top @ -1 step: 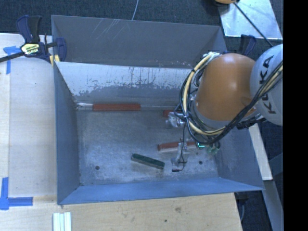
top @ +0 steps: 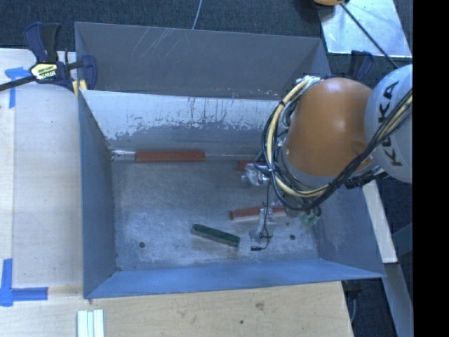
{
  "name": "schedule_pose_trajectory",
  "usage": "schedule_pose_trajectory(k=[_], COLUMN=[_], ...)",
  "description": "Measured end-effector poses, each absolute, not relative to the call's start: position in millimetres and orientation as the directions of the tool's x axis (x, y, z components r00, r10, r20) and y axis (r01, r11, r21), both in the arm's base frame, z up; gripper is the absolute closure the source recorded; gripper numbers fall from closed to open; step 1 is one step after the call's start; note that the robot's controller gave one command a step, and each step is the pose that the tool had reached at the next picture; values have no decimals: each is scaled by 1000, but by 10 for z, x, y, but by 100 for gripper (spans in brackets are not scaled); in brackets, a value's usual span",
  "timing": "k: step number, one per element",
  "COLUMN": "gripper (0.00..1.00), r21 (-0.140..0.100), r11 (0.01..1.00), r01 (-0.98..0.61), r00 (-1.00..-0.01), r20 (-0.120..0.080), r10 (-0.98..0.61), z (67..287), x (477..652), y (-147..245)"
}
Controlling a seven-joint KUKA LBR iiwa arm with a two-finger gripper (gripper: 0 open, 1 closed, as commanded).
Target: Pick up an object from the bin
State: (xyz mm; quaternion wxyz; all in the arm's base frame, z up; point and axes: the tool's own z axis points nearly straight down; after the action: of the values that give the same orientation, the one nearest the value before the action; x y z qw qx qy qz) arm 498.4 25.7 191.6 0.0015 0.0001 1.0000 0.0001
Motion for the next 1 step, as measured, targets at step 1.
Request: schedule_pose_trajectory(k=[1], gripper=[0], r21=[-1], r11=[996], r01=[-84], r00=[-996], r20=[-7], r10=[-84], z=[1430], x=[5108], y=[305])
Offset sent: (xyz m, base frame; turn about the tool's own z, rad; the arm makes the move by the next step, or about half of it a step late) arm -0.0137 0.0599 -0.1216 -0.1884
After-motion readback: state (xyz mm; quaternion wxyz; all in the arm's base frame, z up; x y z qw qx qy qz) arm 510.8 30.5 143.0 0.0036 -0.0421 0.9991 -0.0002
